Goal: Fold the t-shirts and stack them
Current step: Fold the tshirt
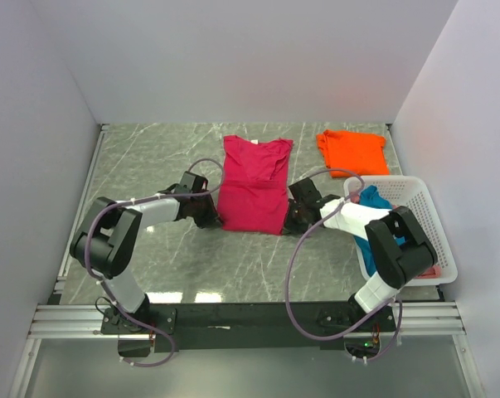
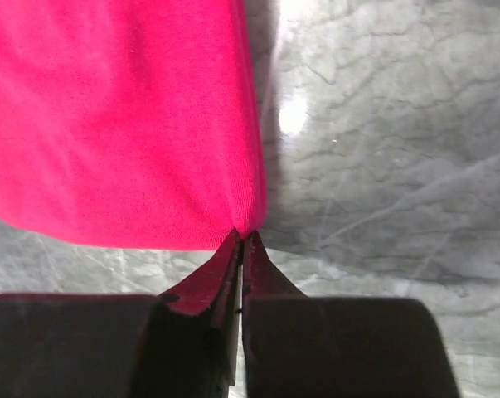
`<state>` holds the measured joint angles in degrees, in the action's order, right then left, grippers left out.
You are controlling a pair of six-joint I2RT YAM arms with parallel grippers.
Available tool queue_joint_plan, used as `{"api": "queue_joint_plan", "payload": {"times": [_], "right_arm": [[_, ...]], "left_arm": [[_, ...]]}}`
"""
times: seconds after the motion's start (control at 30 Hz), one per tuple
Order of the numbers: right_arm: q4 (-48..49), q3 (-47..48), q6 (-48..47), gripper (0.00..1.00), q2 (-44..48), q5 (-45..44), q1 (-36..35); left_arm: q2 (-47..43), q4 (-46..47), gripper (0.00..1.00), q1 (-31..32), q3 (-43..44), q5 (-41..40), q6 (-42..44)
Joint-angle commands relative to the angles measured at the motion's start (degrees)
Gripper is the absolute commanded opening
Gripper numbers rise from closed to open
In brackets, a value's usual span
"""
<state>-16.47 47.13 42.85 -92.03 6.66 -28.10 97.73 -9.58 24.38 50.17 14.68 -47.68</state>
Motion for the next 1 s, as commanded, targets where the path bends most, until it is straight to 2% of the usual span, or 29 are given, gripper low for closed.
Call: {"api": "queue_joint_plan", "payload": {"times": [0.0, 0.2, 0.33, 0.47, 0.6, 0.7, 0.87, 0.97], "right_arm": [[-1.1, 2.0, -0.2, 0.0, -0.5, -1.2, -1.2], [-4.7, -2.6, 0.7, 0.0, 4.8, -2.2, -3.3], [-8.0, -5.4, 2.5, 0.0, 10.0, -3.4, -7.6], [-10.5, -7.7, 6.7, 0.0, 16.0, -3.8, -13.4], [-13.1, -9.1, 8.6, 0.0, 21.5, -5.4, -14.7], [-15.4, -7.5, 6.6, 0.0, 24.3, -11.5, -14.3], [-16.7, -0.2, 2.0, 0.0, 24.7, -16.0, -12.0], [-15.1, 3.2, -1.4, 0.0, 23.6, -15.7, -7.2]], "left_arm": [[-0.3, -1.8, 0.01, 0.4, -0.9, -2.4, 1.5], [-7.6, -7.1, 0.01, 1.1, -6.0, -8.3, 0.3], [-12.7, -9.7, 0.01, 2.4, -10.2, -7.0, -1.4], [-20.0, -11.3, 0.01, 6.5, -14.5, -6.7, -3.9], [-26.9, -18.9, 0.01, 8.3, -13.0, -11.2, -5.5], [-31.5, -19.7, 0.01, 8.3, -11.0, -13.7, -5.4], [-29.8, -20.4, 0.01, 8.1, -1.9, -19.6, -4.8], [-27.2, -18.6, 0.01, 6.7, 3.5, -21.8, -3.7]]}}
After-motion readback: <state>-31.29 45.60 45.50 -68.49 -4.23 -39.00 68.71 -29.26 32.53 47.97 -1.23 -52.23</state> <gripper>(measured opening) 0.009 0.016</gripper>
